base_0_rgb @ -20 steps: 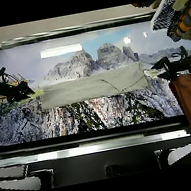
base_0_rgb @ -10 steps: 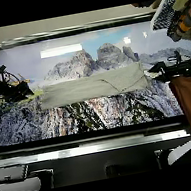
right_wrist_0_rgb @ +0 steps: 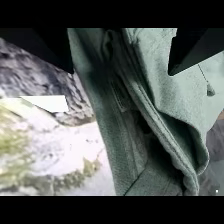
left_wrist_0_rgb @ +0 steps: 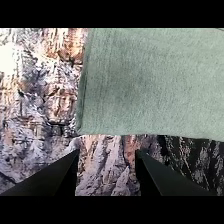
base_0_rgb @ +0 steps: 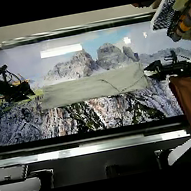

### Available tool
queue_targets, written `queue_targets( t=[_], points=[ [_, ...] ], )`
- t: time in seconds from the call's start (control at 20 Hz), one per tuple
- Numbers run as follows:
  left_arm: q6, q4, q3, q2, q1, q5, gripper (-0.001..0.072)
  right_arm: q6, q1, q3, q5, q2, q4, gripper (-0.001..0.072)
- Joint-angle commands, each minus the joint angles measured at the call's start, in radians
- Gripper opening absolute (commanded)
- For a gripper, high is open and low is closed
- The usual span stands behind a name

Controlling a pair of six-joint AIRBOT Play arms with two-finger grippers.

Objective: Fold the clothes and pants, and hang the long-sleeved shirts on hangers.

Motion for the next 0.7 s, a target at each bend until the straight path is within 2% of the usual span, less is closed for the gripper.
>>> queue_targets(
  t=[0.0, 0.1, 0.2, 0.3, 0.4, 0.45, 0.5, 0.55, 0.6, 0.65],
  points=[
    [0.002, 0.0, 0.0, 0.001, -0.001, 0.0, 0.0406, 0.035, 0.057, -0.001, -0.03, -0.017, -0.064, 0.0672],
    [0.002, 0.0, 0.0, 0.001, -0.001, 0.0, 0.0406, 0.06, 0.09, -0.001, -0.022, -0.024, -0.119, 0.0668],
    [-0.005, 0.0, 0.0, 0.001, -0.001, 0.0, 0.0406, 0.06, 0.123, -0.001, -0.018, -0.024, -0.148, 0.0628],
    [-0.005, -0.001, 0.0, 0.001, -0.001, -0.003, 0.0406, 0.072, 0.137, -0.001, -0.025, -0.023, -0.161, 0.0423],
    [-0.005, -0.002, 0.0, 0.001, -0.001, -0.015, 0.0405, 0.092, 0.136, -0.001, -0.026, -0.008, -0.17, 0.0164],
    [-0.005, -0.007, 0.0, 0.001, -0.001, -0.022, 0.0379, 0.109, 0.136, -0.001, -0.029, 0.011, -0.198, 0.0084],
    [-0.005, -0.016, 0.0, 0.001, -0.001, -0.024, 0.0366, 0.132, 0.136, 0.0, -0.029, 0.035, -0.225, 0.0043],
    [-0.005, -0.031, 0.0, 0.001, -0.003, -0.023, 0.0364, 0.169, 0.136, -0.001, -0.026, 0.068, -0.263, 0.0042],
    [-0.007, -0.044, 0.0, 0.0, -0.008, -0.021, 0.0296, 0.204, 0.136, -0.001, -0.013, 0.106, -0.316, 0.0042],
    [-0.016, -0.054, -0.003, 0.0, -0.024, -0.013, 0.0075, 0.234, 0.136, -0.001, 0.011, 0.143, -0.369, 0.0042]
  ],
)
